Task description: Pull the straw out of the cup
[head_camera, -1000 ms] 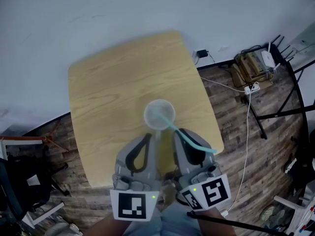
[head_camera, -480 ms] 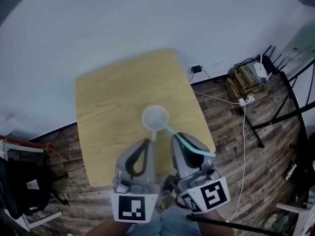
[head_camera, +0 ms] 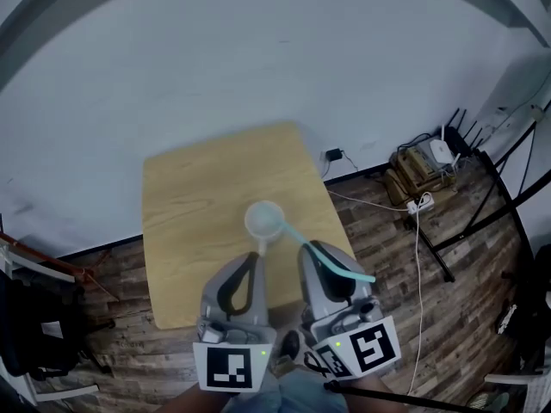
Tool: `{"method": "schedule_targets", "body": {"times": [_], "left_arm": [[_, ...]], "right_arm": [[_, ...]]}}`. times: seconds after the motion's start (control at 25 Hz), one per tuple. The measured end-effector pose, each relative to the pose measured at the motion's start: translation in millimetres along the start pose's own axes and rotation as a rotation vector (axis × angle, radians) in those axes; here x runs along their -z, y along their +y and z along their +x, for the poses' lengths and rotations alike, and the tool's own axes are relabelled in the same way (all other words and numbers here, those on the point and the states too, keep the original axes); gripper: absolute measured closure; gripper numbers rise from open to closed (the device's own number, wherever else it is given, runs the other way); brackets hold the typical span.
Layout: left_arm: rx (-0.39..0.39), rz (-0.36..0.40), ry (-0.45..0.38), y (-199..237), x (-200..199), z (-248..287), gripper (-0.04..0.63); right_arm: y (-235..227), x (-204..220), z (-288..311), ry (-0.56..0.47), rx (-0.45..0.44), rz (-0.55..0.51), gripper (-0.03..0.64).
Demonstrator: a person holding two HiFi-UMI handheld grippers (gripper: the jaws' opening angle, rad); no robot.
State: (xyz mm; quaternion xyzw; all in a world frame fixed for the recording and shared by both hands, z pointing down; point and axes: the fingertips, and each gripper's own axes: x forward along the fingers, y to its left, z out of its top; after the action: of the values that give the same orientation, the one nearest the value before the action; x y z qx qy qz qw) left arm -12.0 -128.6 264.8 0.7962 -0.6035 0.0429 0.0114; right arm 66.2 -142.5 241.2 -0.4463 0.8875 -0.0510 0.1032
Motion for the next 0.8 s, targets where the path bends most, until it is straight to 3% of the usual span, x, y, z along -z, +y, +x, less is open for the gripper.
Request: {"method": "schedule_targets", "body": {"times": [0.56, 0.8], "left_arm": [[-0.034, 0.018, -0.084, -1.3, -32.6, -40.4, 0.577], [-0.007, 0.018, -0.07, 7.9, -29.0, -45.4, 0.577]], "right_arm": [[31.3, -31.1, -27.0, -0.051, -0.025, -0.039, 0.578], [45.6, -30.8, -21.1, -0.054, 0.001, -0.059, 0.577]]}}
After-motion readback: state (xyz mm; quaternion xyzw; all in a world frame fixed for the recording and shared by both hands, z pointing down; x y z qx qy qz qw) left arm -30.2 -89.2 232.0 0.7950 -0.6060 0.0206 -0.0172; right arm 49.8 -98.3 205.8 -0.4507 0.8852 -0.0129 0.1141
